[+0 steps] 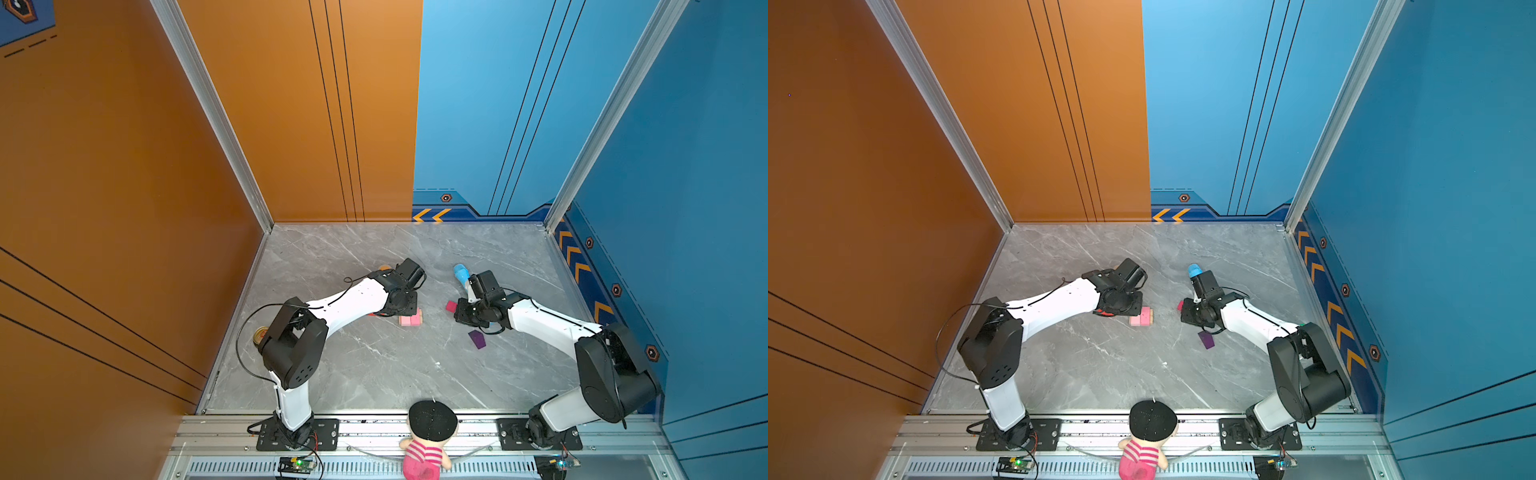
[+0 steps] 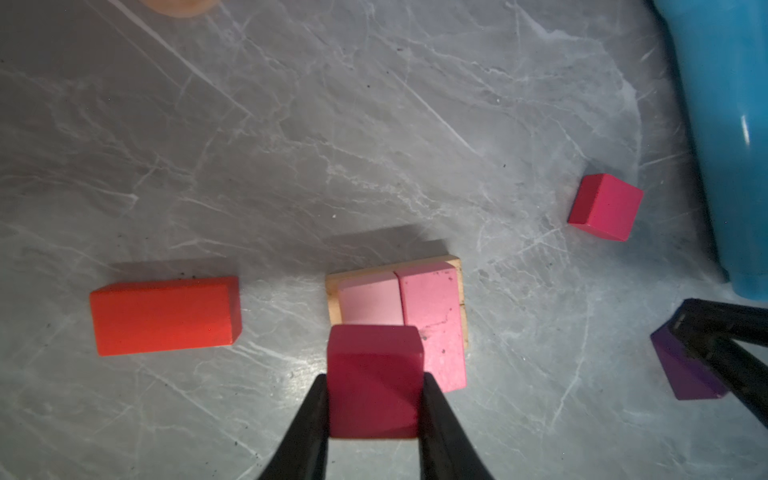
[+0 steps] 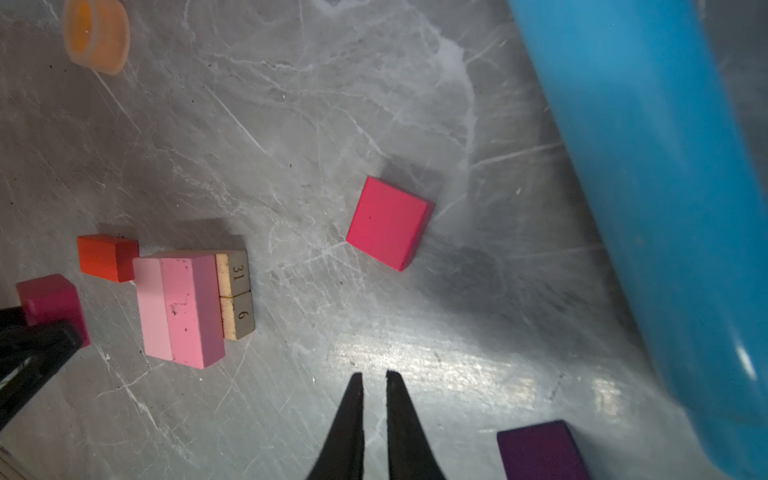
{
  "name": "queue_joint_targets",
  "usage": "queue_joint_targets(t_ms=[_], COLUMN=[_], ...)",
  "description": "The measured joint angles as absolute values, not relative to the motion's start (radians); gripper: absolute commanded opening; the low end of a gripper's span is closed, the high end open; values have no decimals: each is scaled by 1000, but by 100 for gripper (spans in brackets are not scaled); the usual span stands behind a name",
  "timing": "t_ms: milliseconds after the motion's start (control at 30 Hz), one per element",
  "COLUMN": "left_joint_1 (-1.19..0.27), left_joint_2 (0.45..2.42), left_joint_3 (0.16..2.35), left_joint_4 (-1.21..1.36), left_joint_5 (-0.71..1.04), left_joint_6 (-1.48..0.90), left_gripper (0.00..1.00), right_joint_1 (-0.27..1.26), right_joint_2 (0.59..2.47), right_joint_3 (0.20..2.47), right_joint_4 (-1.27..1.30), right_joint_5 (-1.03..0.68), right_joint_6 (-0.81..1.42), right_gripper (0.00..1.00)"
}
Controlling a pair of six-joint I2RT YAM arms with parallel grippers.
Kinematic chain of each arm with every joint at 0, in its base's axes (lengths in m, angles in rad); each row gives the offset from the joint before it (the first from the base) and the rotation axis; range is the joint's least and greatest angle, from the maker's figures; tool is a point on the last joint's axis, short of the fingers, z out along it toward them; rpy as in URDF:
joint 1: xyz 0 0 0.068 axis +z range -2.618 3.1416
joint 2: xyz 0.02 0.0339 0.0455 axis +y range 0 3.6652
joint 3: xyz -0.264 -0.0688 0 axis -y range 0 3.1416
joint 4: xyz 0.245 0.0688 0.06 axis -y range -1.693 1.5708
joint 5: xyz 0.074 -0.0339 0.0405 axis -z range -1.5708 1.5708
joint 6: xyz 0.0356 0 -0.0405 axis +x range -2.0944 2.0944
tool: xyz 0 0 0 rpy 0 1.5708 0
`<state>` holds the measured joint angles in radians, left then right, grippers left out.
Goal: Build the wood block tower
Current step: 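Lift the magenta cube and carry it over the pink blocks, then lower the magenta cube onto the pink blocks and open the left gripper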
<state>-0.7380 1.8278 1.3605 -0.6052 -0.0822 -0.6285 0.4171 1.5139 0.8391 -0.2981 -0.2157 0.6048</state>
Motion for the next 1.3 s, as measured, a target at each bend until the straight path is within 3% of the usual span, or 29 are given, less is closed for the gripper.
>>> queue_joint_targets(t_ms=[1300], left_joint_1=[-773], left_joint_2=[1880], left_joint_3=[1368], left_joint_4=[-622], left_joint_5=[-113], left_joint_6=[-709], left_gripper=[30], right_joint_1=[405], right_joint_2=[1513], right_joint_3=[820], right_joint_4=[-298], right_joint_5=[-217], right_joint_6=[599], right_gripper=[14])
